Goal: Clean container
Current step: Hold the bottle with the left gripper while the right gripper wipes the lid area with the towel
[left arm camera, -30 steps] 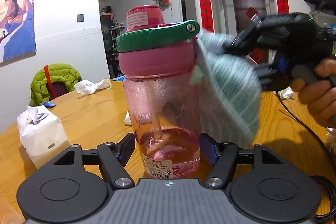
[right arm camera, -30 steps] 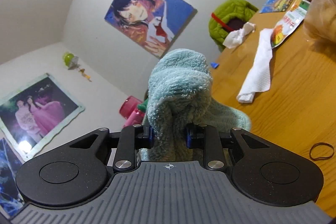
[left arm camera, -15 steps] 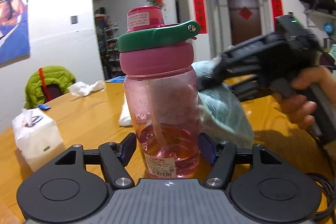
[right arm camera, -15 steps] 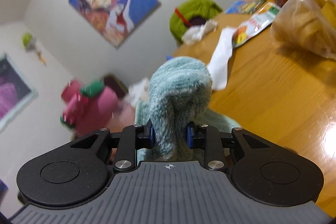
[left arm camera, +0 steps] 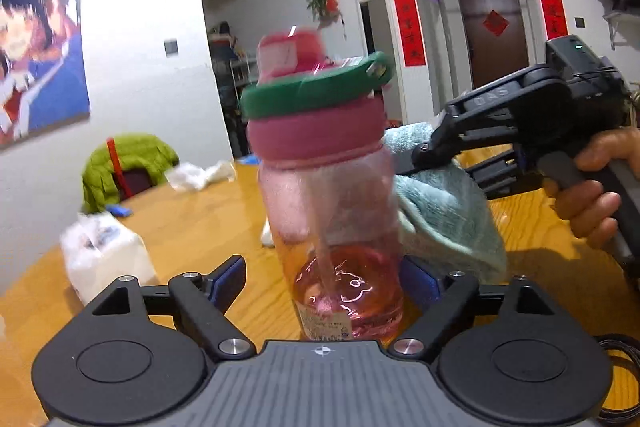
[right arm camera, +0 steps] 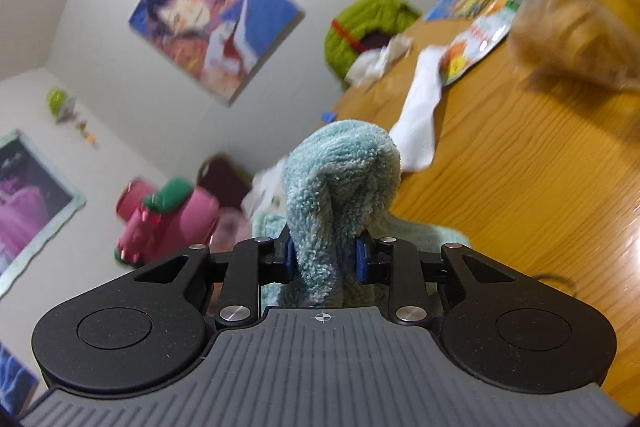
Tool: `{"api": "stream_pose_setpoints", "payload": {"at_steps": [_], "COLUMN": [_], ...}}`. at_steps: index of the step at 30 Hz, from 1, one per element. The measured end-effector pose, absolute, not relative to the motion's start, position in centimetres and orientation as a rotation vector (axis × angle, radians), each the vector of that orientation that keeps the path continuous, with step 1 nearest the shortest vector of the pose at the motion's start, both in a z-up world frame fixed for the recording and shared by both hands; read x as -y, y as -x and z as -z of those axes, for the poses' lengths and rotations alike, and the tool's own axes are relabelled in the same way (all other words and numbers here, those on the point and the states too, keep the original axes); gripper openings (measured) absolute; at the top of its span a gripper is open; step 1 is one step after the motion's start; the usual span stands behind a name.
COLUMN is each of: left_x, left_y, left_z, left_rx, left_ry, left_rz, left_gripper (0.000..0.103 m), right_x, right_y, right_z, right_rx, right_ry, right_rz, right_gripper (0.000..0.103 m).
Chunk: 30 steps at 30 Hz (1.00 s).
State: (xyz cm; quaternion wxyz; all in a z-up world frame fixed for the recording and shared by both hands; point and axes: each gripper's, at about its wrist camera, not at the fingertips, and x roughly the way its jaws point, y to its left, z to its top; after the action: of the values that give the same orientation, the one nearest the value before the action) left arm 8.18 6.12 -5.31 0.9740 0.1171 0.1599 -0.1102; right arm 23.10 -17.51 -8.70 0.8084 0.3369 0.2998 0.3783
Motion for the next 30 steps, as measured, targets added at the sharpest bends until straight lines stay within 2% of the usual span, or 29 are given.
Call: {"api": "stream_pose_setpoints", "payload": {"at_steps": [6, 8, 13, 21, 27, 30], "left_x": [-4.5, -4.2, -4.9, -6.6, -6.0, -6.0], "left_y": [-7.0, -6.9, -7.3, -9.1, -9.0, -9.0], "left_z": [4.9, 4.9, 5.3, 5.7, 6.0, 6.1], "left_rx": [-0.341, -0.339, -0.296, -0.290, -0.292, -0.291], "left_ry": [-0.268, -0.282, -0.264, -0.232, -0.253, -0.257], "left_rz": [0.259, 0.266, 0.263, 0.269, 0.270, 0.267], "left_gripper": [0.080, 0.075, 0.078, 0.075, 0.075, 0.076], "right_x": [18.6, 18.2, 16.2, 16.8, 16.9, 17.9], "right_y": [-23.5, -23.9, -24.7, -22.8, -22.4, -21.5], "right_z": [8.9, 9.1, 9.7, 7.7, 7.6, 6.8], "right_rx": [-0.564, -0.572, -0.682, -0.714, -0.689, -0.575], "right_ry": [-0.864, -0.880, -0.827, -0.685, -0.657, -0.721], "right_rz": [-0.842, -0.850, -0.916, -0.992, -0.940, -0.969], "right_gripper": [0.030, 0.030, 0.031, 0.031, 0.029, 0.026]}}
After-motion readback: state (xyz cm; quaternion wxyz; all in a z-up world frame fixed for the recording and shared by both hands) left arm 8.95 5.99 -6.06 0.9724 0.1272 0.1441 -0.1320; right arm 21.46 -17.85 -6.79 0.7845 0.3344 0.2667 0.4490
